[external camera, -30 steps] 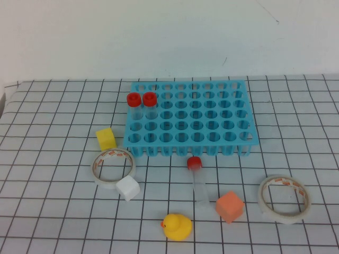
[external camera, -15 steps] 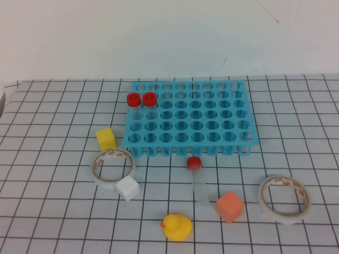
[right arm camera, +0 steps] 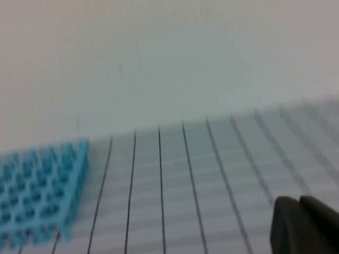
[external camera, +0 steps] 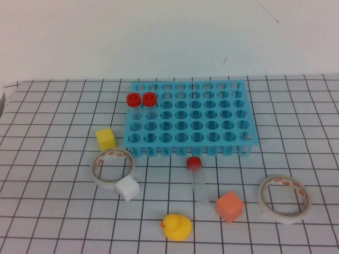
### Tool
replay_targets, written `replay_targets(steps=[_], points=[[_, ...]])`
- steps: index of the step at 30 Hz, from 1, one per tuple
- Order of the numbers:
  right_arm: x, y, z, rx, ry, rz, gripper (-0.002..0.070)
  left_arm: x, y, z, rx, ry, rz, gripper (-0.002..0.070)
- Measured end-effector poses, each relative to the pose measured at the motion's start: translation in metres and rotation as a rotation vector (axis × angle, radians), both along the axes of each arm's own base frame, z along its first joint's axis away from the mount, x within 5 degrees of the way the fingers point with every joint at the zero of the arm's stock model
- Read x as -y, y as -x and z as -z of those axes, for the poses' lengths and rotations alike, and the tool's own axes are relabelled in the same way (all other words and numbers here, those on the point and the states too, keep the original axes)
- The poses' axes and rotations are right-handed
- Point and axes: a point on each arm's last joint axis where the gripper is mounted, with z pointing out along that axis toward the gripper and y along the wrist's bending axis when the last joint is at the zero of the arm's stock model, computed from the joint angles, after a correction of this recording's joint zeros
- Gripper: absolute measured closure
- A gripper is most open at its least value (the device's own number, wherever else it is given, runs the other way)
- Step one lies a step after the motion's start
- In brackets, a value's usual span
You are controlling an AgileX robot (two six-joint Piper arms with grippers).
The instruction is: Place the test tubes
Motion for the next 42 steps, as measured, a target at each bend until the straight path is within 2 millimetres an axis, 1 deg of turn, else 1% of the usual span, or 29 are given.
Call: replay_targets(steps=[2,5,9,12,15,17,19,23,26,28,30,33,36,38,41,42], points=[[-0.001,-0.010,0.010,-0.112,-0.066,-0.001,0.0678,0.001,-0.013,0.011,-0.140,0.007,0.010,0.0676],[-0.001,-0.022,0.021,-0.225,-0.114,0.002,0.0678,0.003,-0.026,0.025,-0.304,0.002,0.017,0.0676],[-0.001,-0.034,0.030,-0.294,-0.148,0.009,0.0678,0.004,-0.038,0.039,-0.451,-0.004,0.022,0.0676],[0.000,-0.046,0.036,-0.327,-0.137,0.009,0.0678,0.004,-0.043,0.047,-0.542,-0.009,0.026,0.0677],[0.000,-0.055,0.045,-0.398,-0.109,0.001,0.0678,0.005,-0.045,0.053,-0.612,-0.010,0.031,0.0677],[-0.001,-0.063,0.053,-0.538,-0.115,-0.009,0.0678,0.006,-0.045,0.055,-0.634,0.007,0.038,0.0677],[-0.002,-0.071,0.052,-0.650,-0.119,-0.035,0.0678,0.007,-0.045,0.055,-0.634,0.022,0.042,0.0677],[-0.010,-0.097,0.039,-0.804,-0.108,-0.168,0.0678,0.007,-0.045,0.055,-0.633,0.031,0.045,0.0677],[-0.020,-0.119,0.028,-0.861,-0.138,-0.304,0.0678,0.007,-0.045,0.055,-0.631,0.031,0.045,0.0677],[-0.028,-0.136,0.021,-0.864,-0.167,-0.392,0.0678,0.007,-0.045,0.055,-0.631,0.033,0.046,0.0677],[-0.040,-0.151,0.014,-0.842,-0.186,-0.461,0.0678,0.007,-0.045,0.055,-0.631,0.035,0.046,0.0677],[-0.071,-0.169,0.009,-0.811,-0.188,-0.578,0.0678,0.007,-0.045,0.055,-0.633,0.035,0.046,0.0677],[-0.112,-0.181,0.005,-0.771,-0.142,-0.690,0.0677,0.007,-0.045,0.055,-0.635,0.037,0.047,0.0677],[-0.145,-0.187,0.003,-0.743,-0.105,-0.764,0.0677,0.008,-0.045,0.055,-0.635,0.042,0.049,0.0677],[-0.194,-0.198,0.008,-0.718,-0.044,-0.859,0.0677,0.009,-0.044,0.055,-0.635,0.073,0.059,0.0677],[-0.206,-0.202,0.013,-0.726,-0.015,-0.883,0.0677,0.010,-0.044,0.055,-0.635,0.078,0.060,0.0677]])
